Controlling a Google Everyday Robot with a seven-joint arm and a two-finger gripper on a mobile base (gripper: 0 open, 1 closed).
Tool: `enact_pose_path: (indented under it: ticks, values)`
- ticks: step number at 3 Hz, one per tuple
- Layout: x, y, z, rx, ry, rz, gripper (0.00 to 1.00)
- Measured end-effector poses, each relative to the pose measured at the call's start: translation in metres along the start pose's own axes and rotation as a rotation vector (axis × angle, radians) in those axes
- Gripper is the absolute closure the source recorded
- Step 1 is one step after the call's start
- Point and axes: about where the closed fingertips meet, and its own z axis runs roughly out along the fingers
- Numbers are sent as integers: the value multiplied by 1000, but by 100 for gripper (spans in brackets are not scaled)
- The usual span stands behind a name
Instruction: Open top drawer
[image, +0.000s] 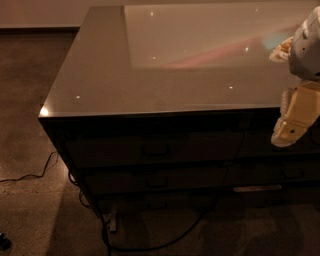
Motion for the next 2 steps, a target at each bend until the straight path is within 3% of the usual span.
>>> enact_pose_path:
  ticks: [1, 2]
  values:
    - [-3, 3, 5, 7, -17, -10, 0]
    - [-11, 5, 36, -59, -5, -32, 0]
